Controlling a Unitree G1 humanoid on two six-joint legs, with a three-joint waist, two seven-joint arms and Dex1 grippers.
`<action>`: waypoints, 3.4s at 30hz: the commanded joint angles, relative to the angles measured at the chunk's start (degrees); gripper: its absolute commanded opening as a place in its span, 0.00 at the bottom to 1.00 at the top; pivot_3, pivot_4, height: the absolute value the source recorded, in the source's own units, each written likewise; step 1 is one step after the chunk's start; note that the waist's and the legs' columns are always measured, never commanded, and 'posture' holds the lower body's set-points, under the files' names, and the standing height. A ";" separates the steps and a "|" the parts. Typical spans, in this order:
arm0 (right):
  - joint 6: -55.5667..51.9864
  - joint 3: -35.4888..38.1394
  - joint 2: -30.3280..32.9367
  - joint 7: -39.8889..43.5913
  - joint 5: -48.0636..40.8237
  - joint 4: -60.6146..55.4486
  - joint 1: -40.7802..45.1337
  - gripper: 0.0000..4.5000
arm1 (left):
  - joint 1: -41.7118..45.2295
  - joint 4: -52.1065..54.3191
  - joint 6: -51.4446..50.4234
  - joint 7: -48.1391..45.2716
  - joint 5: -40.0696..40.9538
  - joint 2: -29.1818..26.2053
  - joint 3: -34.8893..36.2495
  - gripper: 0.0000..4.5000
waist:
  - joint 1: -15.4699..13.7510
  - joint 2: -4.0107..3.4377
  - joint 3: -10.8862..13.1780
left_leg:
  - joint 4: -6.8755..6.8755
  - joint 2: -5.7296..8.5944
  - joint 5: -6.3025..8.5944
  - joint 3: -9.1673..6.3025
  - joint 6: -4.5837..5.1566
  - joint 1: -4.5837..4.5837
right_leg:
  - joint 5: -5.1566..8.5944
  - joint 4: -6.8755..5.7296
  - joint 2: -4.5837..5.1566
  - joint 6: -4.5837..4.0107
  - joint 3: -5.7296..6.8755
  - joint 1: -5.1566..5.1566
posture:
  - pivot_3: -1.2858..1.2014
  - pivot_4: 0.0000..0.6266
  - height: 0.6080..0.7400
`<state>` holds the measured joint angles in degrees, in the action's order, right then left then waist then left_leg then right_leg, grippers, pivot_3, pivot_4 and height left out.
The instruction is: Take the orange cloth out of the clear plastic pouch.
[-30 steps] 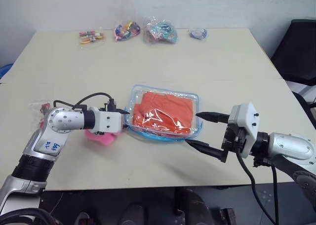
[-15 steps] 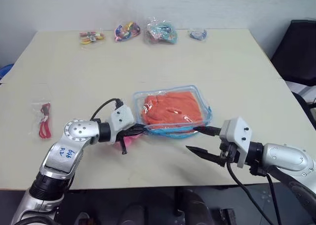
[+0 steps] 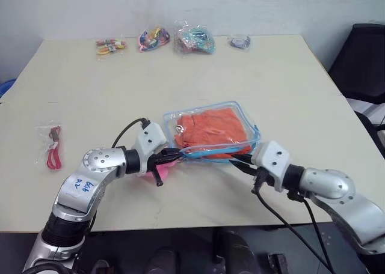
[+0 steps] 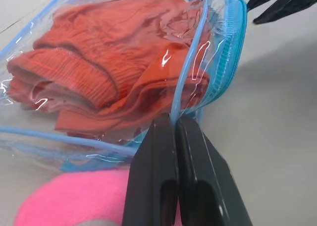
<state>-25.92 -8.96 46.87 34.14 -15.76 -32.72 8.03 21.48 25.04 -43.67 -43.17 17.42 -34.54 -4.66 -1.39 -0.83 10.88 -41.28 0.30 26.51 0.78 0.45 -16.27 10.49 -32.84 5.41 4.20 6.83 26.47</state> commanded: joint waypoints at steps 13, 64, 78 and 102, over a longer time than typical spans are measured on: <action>9.58 -1.54 -7.43 0.67 10.57 7.69 2.21 0.65 | 0.34 2.69 1.14 -0.34 2.10 -2.47 1.52 0.00 | 0.13 0.00 0.00 | 0.00 -0.02 0.00 0.00 -0.01 0.02 | 0.00 -0.01 0.00 0.00 0.01 0.00 | 0.52 0.24 1.00; 31.04 -7.50 -7.39 5.88 38.98 18.80 10.97 0.88 | -0.52 2.36 5.03 -0.29 1.22 -2.52 -0.60 0.00 | 0.50 0.00 0.00 | -0.01 -0.04 -0.02 0.05 -0.05 0.01 | 0.01 0.00 0.01 -0.01 0.03 0.00 | 0.52 0.24 1.00; 22.77 -4.79 -12.94 8.94 31.47 16.64 12.33 0.75 | -0.64 2.83 4.63 0.20 1.52 -2.12 -0.77 0.00 | 1.38 -0.01 0.00 | -0.01 -0.05 -0.04 0.01 -0.07 0.04 | 0.01 0.00 0.02 -0.02 0.11 0.01 | 0.52 0.24 1.00; 32.97 -13.30 -13.44 2.72 50.50 30.44 20.87 0.68 | -0.19 2.39 4.97 0.41 1.40 -1.45 -1.03 0.00 | 1.68 -0.01 0.00 | 0.00 -0.07 -0.05 0.00 -0.09 0.06 | 0.01 -0.02 0.01 -0.02 0.03 0.02 | 0.52 0.24 1.00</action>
<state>7.68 -21.33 34.37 37.54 33.69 -3.34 28.36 21.09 25.78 -39.93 -42.71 18.42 -36.36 -5.65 0.29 -0.84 10.88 -41.28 0.23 26.46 0.79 0.36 -16.21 10.50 -32.86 5.42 4.18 6.85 26.49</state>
